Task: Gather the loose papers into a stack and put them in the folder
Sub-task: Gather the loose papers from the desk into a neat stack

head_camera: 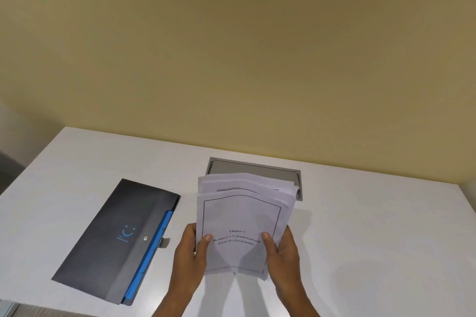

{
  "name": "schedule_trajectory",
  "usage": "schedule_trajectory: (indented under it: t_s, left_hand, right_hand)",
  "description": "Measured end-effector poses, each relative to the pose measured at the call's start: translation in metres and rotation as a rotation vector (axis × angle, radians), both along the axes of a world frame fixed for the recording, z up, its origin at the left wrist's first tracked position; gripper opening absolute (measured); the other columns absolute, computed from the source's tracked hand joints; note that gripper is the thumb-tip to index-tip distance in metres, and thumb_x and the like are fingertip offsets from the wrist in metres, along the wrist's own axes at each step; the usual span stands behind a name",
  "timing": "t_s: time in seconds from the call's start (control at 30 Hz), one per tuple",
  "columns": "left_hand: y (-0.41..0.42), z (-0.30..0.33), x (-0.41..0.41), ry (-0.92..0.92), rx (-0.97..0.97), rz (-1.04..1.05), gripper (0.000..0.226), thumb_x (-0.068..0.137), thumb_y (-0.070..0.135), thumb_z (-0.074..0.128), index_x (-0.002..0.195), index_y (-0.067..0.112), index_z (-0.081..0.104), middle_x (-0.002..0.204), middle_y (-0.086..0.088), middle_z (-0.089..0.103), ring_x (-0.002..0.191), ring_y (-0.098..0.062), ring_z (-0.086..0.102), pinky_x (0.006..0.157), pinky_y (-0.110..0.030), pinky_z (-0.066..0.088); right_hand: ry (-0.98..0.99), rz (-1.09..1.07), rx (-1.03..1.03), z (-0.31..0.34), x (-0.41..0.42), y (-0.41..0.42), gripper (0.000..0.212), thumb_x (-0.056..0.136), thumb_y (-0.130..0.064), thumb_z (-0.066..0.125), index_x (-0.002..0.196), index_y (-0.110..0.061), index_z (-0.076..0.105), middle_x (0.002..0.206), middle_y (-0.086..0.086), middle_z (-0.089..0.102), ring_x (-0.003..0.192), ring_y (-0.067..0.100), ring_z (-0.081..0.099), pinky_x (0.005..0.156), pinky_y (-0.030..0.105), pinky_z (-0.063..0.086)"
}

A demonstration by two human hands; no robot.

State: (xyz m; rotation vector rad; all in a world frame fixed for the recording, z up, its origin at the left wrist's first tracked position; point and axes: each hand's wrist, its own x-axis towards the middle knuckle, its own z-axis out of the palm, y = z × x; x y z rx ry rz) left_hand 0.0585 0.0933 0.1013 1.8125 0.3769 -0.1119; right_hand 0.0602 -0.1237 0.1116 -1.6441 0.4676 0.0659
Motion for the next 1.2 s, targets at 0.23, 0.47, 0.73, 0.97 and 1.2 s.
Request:
schedule_trajectory:
  t_s: [0.23, 0.47, 0.73, 0.97, 1.2]
  left_hand:
    - [0.016, -0.007, 0.000, 0.079, 0.047, -0.084, 0.036, 0.093, 0.038, 0.065, 0.100, 0.069, 0.047, 0.098, 0.036, 0.070, 0.088, 0.011, 0.068, 0.067, -0.010, 0.052]
    - [0.006, -0.005, 0.000, 0.116, -0.044, -0.041, 0.021, 0.095, 0.032, 0.063, 0.103, 0.048, 0.052, 0.098, 0.037, 0.071, 0.088, 0.007, 0.071, 0.059, -0.013, 0.057]
    - [-0.018, -0.007, -0.007, -0.025, -0.060, -0.026, 0.029, 0.101, 0.029, 0.052, 0.108, 0.056, 0.044, 0.109, 0.030, 0.062, 0.105, 0.002, 0.062, 0.068, -0.015, 0.059]
    - [-0.025, -0.039, -0.022, 0.025, -0.128, 0.009, 0.031, 0.100, 0.009, 0.054, 0.117, 0.034, 0.047, 0.115, 0.006, 0.060, 0.107, -0.020, 0.061, 0.083, -0.014, 0.056]
    - [-0.020, -0.046, -0.016, 0.028, -0.072, 0.050, 0.032, 0.087, 0.043, 0.053, 0.114, 0.057, 0.041, 0.112, 0.019, 0.059, 0.103, -0.013, 0.061, 0.068, -0.007, 0.055]
  right_hand:
    - [0.002, 0.098, -0.094, -0.015, 0.003, -0.023, 0.022, 0.099, -0.025, 0.072, 0.100, -0.047, 0.066, 0.101, 0.014, 0.074, 0.087, 0.033, 0.068, 0.076, 0.024, 0.055]
    - [-0.018, 0.132, -0.136, -0.020, 0.004, -0.021, 0.025, 0.101, -0.028, 0.069, 0.104, -0.052, 0.064, 0.091, 0.021, 0.070, 0.078, 0.040, 0.062, 0.067, 0.027, 0.052]
    - [-0.084, -0.043, -0.094, -0.028, -0.014, 0.003, 0.043, 0.104, -0.021, 0.065, 0.116, -0.062, 0.063, 0.108, -0.007, 0.077, 0.098, 0.009, 0.073, 0.082, 0.019, 0.062]
    - [0.076, 0.011, -0.065, -0.045, -0.029, 0.019, 0.041, 0.105, -0.023, 0.063, 0.128, -0.056, 0.053, 0.118, -0.037, 0.069, 0.116, -0.013, 0.063, 0.082, 0.001, 0.051]
    - [0.077, 0.006, -0.068, -0.044, -0.023, 0.022, 0.036, 0.108, -0.025, 0.058, 0.135, -0.047, 0.051, 0.118, -0.042, 0.067, 0.114, -0.017, 0.062, 0.084, -0.002, 0.050]
